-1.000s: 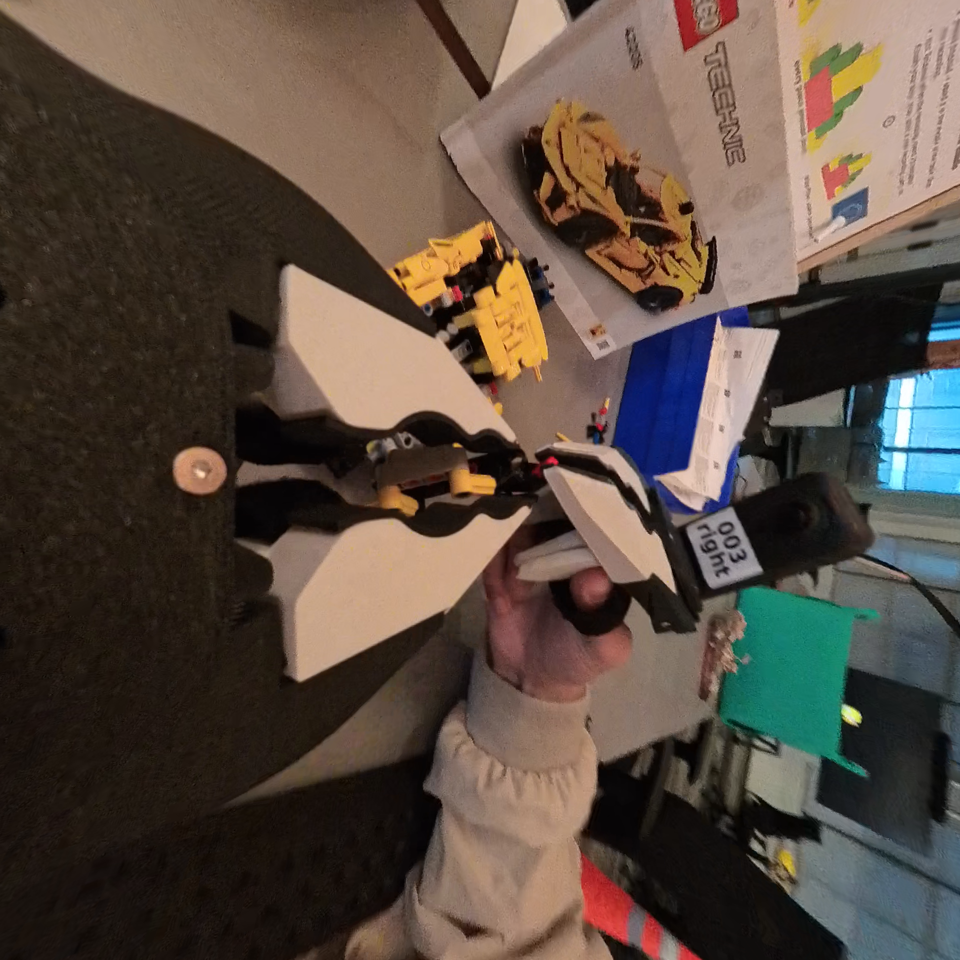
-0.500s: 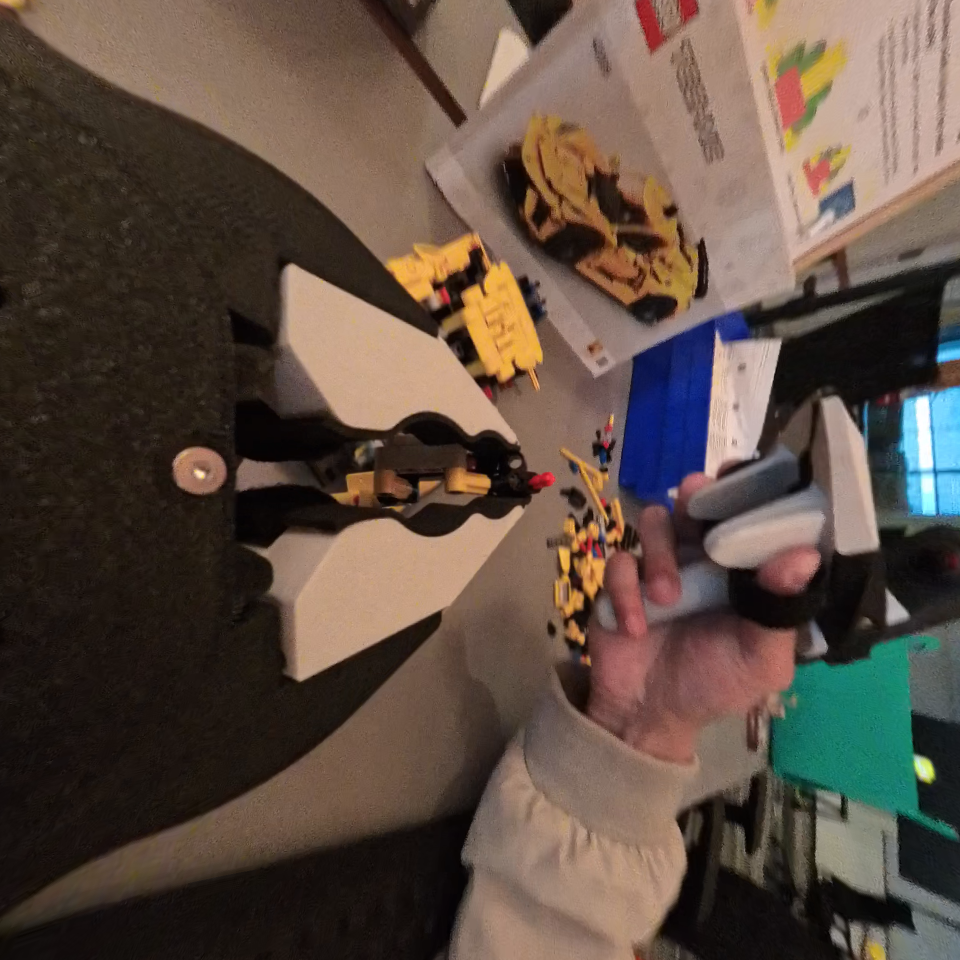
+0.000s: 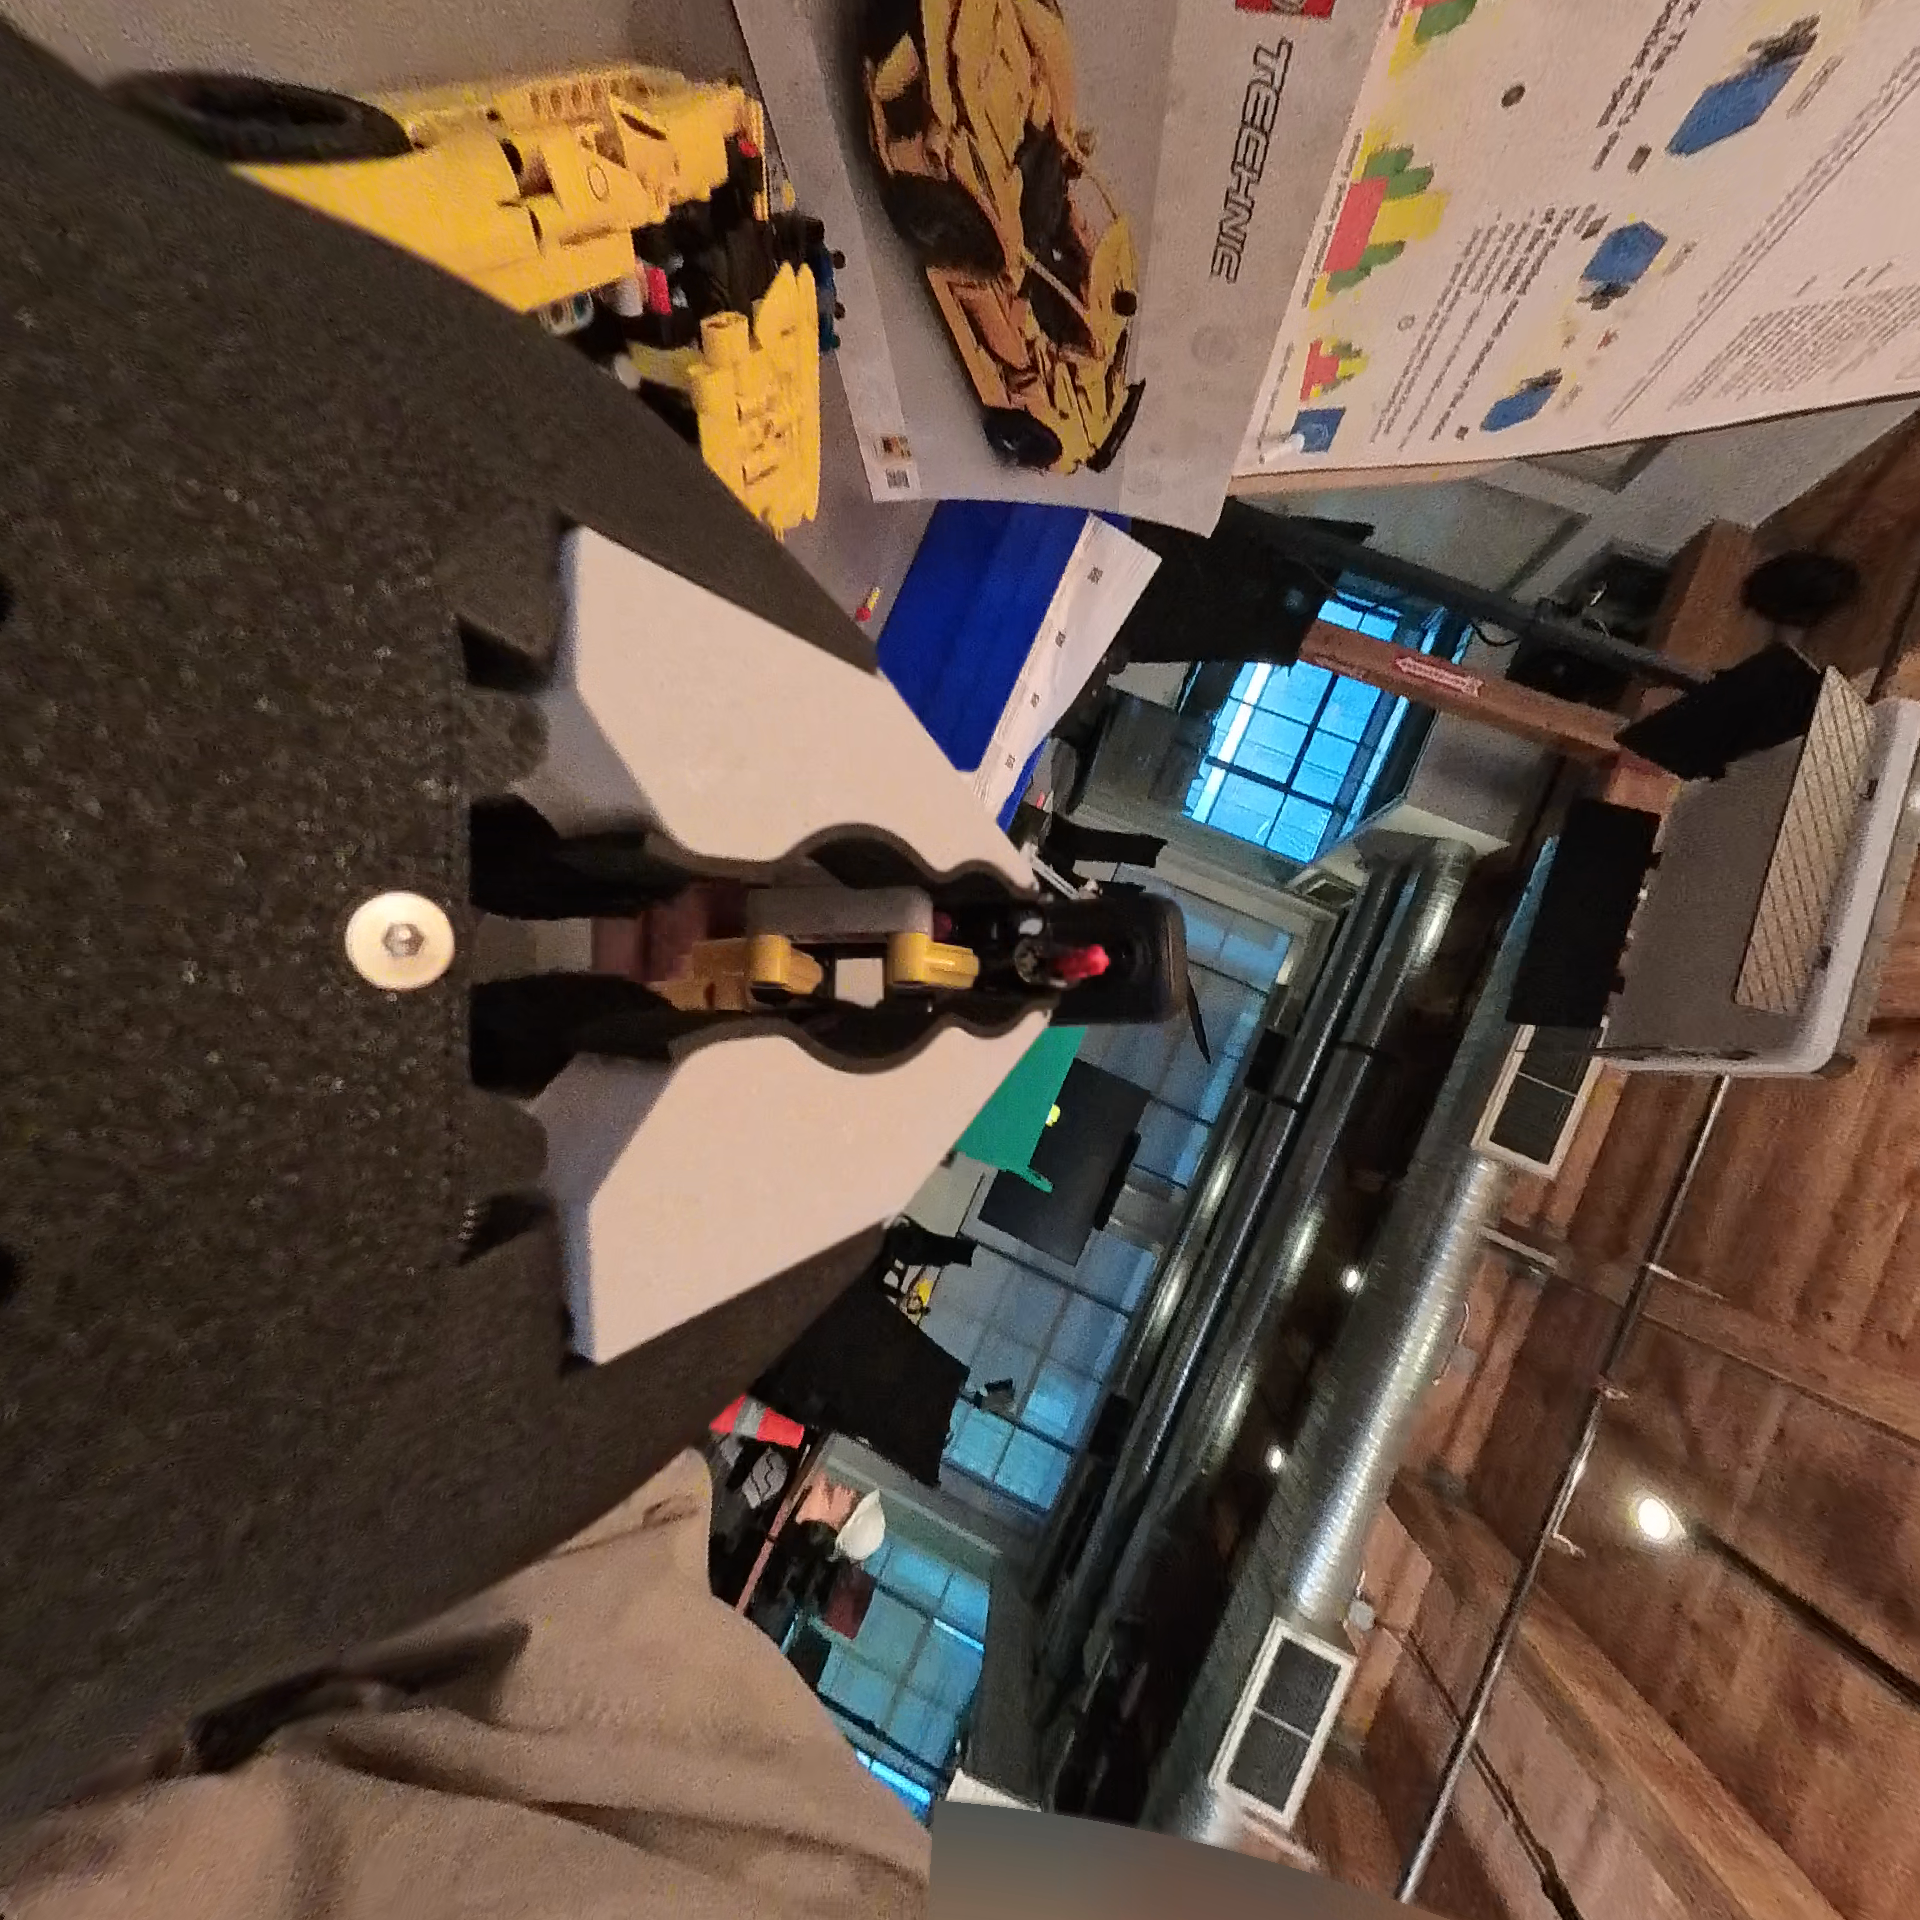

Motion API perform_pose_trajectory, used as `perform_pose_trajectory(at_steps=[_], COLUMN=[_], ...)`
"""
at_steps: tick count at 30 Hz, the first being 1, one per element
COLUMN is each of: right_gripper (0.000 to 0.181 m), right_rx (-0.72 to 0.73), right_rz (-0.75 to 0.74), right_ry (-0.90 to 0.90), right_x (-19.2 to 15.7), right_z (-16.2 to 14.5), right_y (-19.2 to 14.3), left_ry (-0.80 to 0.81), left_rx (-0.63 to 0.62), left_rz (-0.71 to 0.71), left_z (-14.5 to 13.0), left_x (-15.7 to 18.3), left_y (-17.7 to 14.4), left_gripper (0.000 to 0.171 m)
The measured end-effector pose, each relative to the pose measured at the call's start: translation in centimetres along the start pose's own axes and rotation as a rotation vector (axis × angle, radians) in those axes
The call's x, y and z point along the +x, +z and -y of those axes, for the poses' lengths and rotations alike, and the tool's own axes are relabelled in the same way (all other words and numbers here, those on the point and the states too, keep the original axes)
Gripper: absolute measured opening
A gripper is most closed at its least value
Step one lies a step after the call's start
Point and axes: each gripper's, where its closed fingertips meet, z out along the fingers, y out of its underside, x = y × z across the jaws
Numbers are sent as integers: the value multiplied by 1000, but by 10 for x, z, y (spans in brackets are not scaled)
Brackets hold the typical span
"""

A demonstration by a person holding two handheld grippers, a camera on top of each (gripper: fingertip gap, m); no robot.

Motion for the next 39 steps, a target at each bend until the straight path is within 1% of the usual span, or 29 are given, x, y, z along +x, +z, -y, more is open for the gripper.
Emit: perform_pose_trajectory(at_steps=[1,2,3,4,5,6,7,9,10,12,14,16,17,20,22,26,28,29,31,34,36,37,38,39], right_gripper=[40,40,31,26,29,34,33,8,7,6,6,6,6,6,5,6,6,7,6,6,7,16,32,42], right_rx=[37,38,29,58,112,135,146,105,80,59,135,235,294,434,475,416,407,408,404,364,339,328,318,297], right_rz=[32,33,-2,-43,-57,-59,-50,10,5,-31,-83,-70,-72,-15,21,-11,-19,-12,-17,-17,-45,-46,-46,-67], right_ry=[44,64,54,36,19,9,20,47,59,15,-33,6,25,87,90,47,27,27,35,35,-3,-49,-89,-120], right_x=[-5,-5,0,6,8,8,8,1,1,3,6,7,10,13,10,11,9,8,9,10,11,8,5,5], right_z=[5,5,4,9,17,20,22,17,15,15,29,44,51,62,63,53,50,50,50,45,43,44,46,47], right_y=[4,8,8,5,-1,-4,-7,-5,-5,-7,-16,-29,-36,-47,-46,-28,-21,-20,-21,-19,-20,-21,-24,-29], left_ry=[20,36,37,33,25,9,-9,-10,9,27,7,-2,1,-10,-66,-168,-166,-146,-122,-99,-67,-61,-59,-54], left_rx=[-2,-10,-29,-44,-52,-40,-25,-25,-32,-34,-17,-5,-12,-47,-58,-16,-5,-7,23,-38,-77,-88,-93,-100], left_rz=[21,18,11,12,11,1,-13,-3,3,5,11,14,15,16,-15,-49,-41,-23,-14,-16,-7,-9,-3,11], left_z=[-1,-3,-5,-7,-8,-7,-5,-6,-8,-6,0,3,2,-9,-16,-17,-17,-18,-11,-14,-15,-15,-14,-13], left_x=[-2,-1,1,1,1,3,4,3,2,1,-2,-4,-5,-6,-4,-1,-1,-3,-5,-6,-7,-6,-8,-10], left_y=[1,2,3,4,4,4,4,4,4,2,0,-3,-3,2,7,11,12,12,7,4,2,1,0,-2], left_gripper=[15,15,15,15,16,16,15,16,16,15,18,26,27,27,27,27,27,16,15,15,15,15,15,15])
